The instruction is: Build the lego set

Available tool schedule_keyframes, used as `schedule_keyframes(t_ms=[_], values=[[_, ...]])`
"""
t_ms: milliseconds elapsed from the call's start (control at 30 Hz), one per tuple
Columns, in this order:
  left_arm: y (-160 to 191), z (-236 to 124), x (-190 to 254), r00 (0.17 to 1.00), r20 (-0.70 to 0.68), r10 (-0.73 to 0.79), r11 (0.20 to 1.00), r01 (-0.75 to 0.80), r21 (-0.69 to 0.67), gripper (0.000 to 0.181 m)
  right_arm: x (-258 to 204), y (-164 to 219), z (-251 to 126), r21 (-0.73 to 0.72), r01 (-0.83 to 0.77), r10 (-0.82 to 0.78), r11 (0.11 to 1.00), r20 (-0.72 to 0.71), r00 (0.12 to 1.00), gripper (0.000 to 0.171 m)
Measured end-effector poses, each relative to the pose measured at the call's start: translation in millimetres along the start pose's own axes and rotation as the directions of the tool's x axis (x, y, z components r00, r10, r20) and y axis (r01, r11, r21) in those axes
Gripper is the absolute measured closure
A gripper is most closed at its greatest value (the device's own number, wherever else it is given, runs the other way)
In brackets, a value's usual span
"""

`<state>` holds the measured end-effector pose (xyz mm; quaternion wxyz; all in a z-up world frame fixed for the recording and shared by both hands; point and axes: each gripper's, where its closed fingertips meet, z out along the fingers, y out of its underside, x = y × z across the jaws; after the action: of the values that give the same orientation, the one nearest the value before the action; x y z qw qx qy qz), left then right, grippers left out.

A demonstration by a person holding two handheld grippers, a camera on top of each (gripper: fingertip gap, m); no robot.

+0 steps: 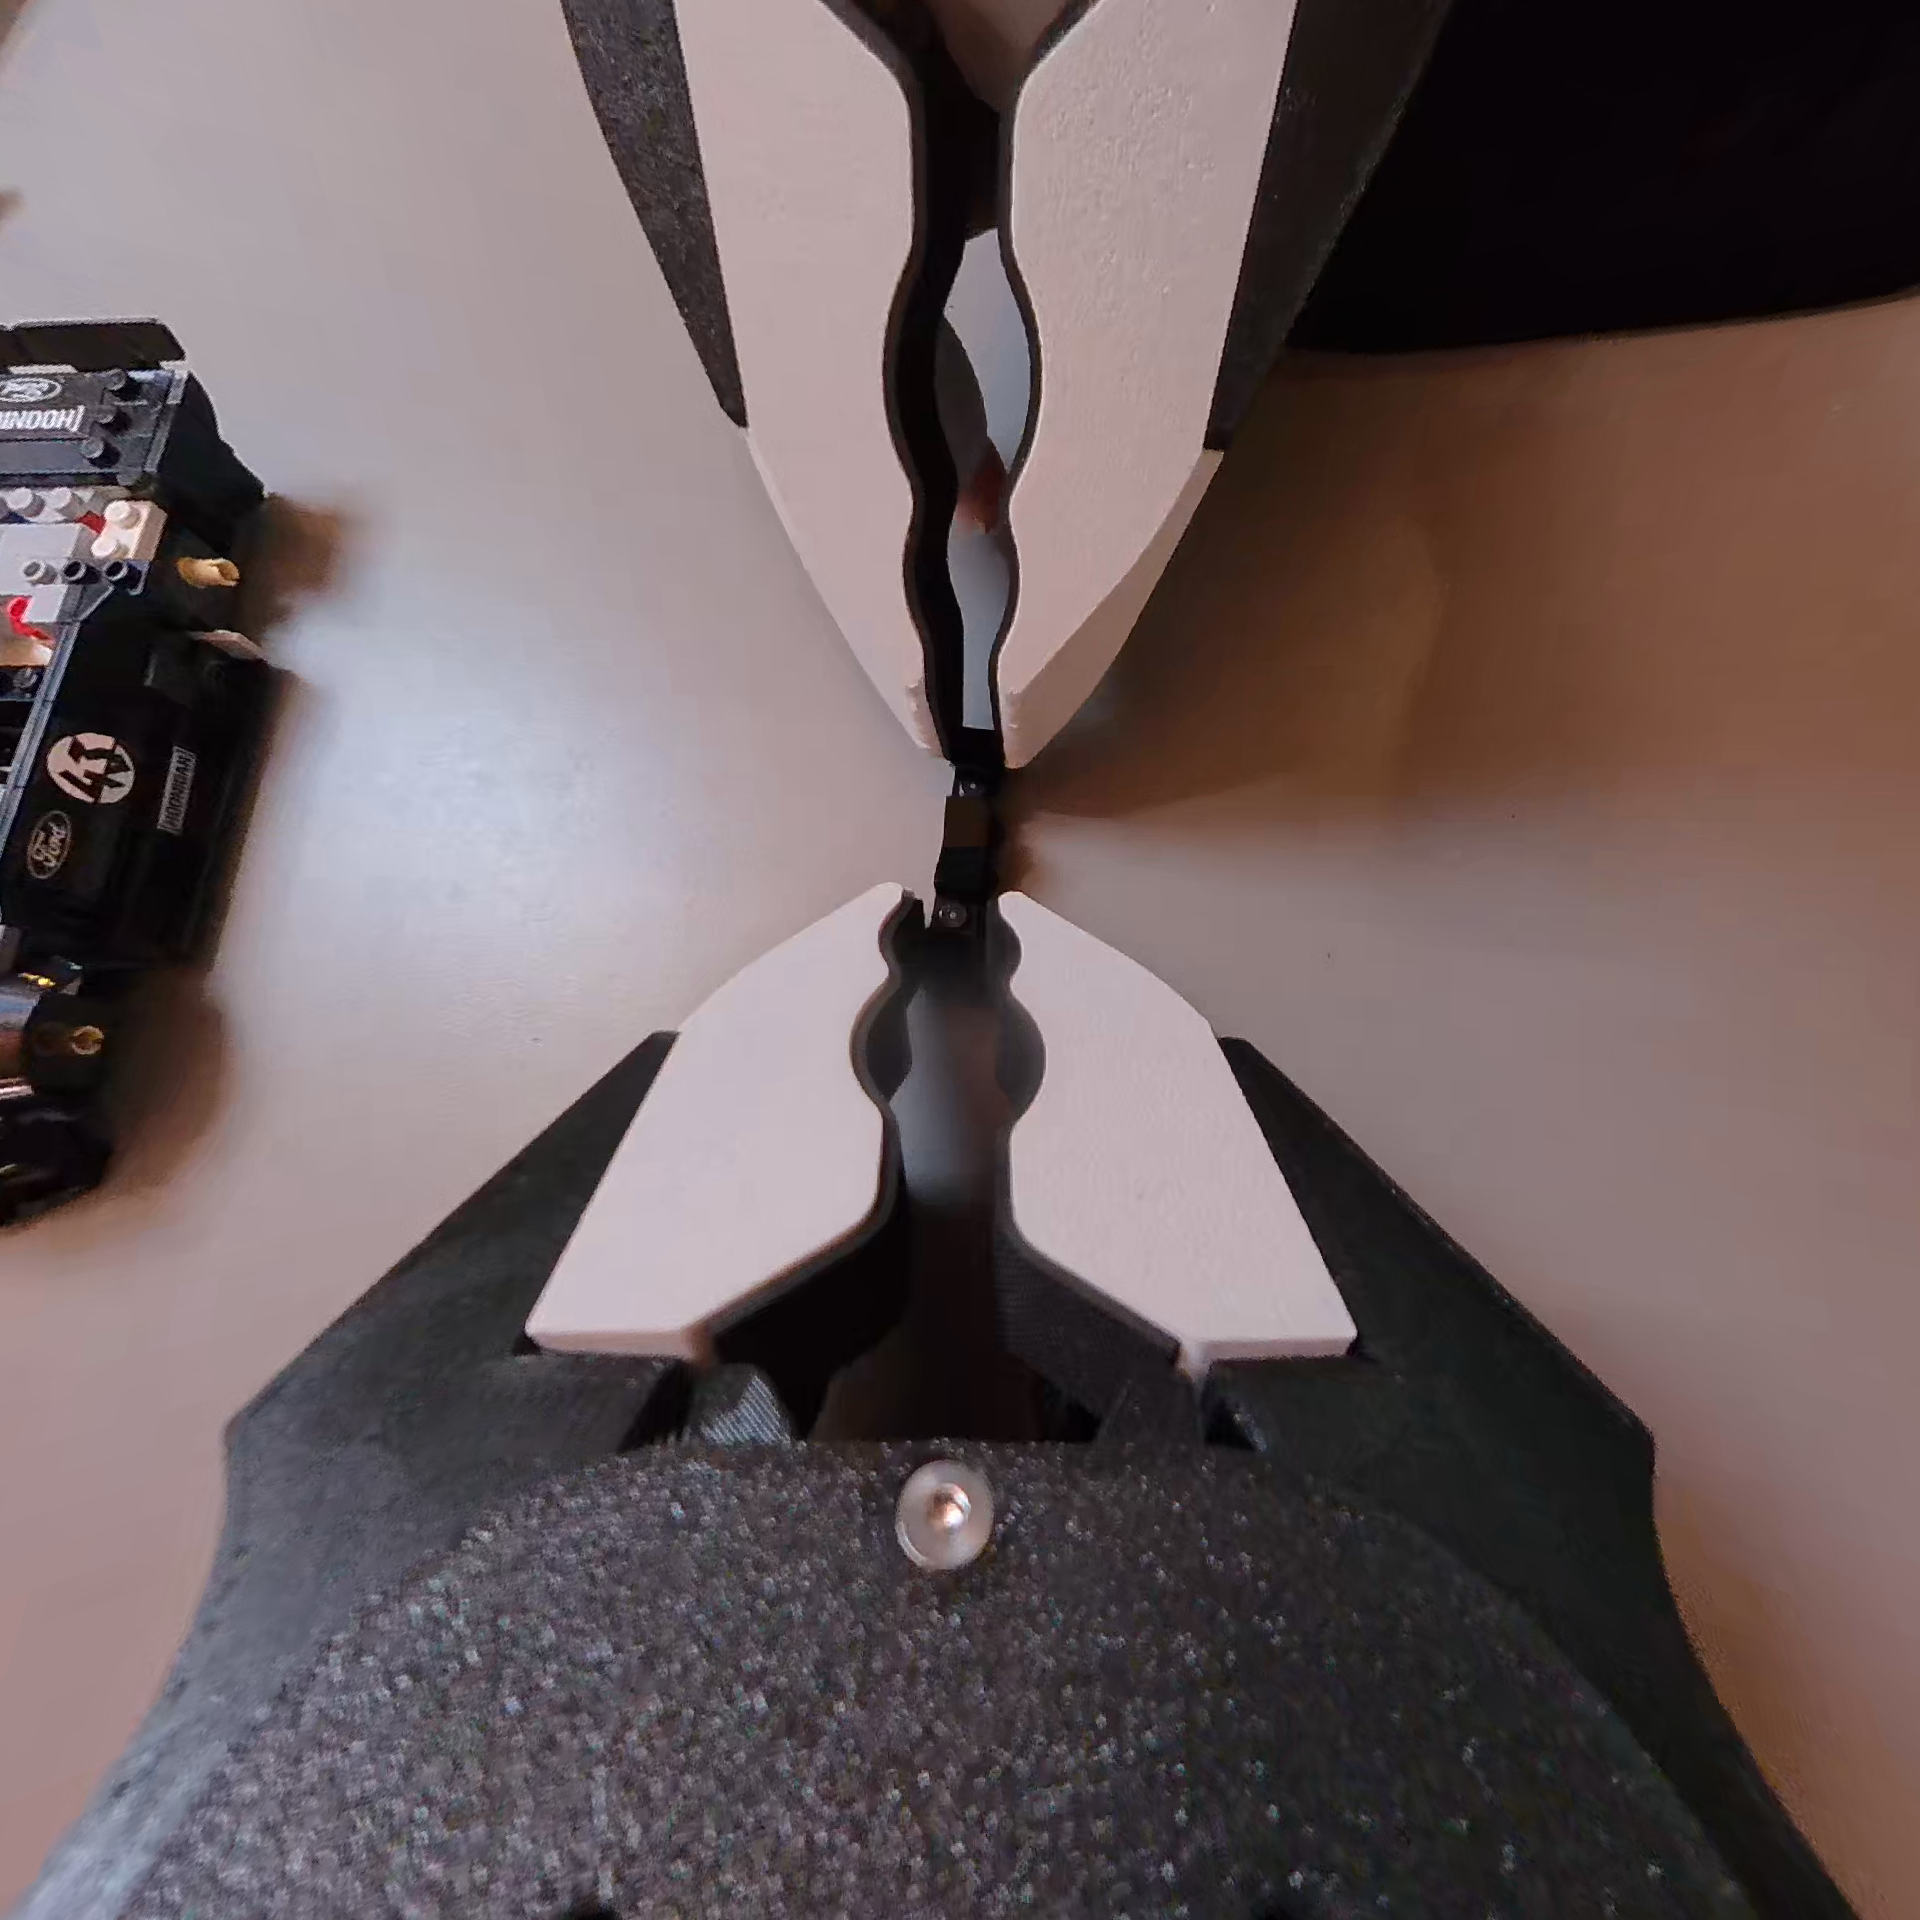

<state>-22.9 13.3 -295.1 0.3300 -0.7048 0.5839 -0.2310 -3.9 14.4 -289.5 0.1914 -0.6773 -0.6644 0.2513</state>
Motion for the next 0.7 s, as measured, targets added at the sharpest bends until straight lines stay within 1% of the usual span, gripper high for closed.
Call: schedule_keyframes(t_ms=[233,400,567,633,700], values=[[0,0,0,1.000,0.006,-0.008,1.000,0.008,0.000,0.169,-1,1,0,0.042,-0.035,0.033,0.999,0.031,0.999,0.162],[0,0,1,1.000,0.006,-0.010,1.000,0.010,0.001,0.169,-1,1,0,0.040,-0.025,0.024,0.999,0.021,0.999,0.162],[-14,-2,4,0.997,-0.049,-0.052,0.995,0.056,0.082,0.164,-2,2,0,0.040,-0.024,0.023,0.999,0.020,1.000,0.162],[-16,2,5,0.999,-0.045,-0.026,0.997,0.029,0.068,0.163,-3,2,0,0.043,-0.026,0.025,0.999,0.028,0.999,0.162],[-13,9,7,0.999,-0.036,0.013,1.000,-0.012,0.027,0.162,-3,1,0,0.042,-0.022,0.021,0.999,0.026,0.999,0.162]])
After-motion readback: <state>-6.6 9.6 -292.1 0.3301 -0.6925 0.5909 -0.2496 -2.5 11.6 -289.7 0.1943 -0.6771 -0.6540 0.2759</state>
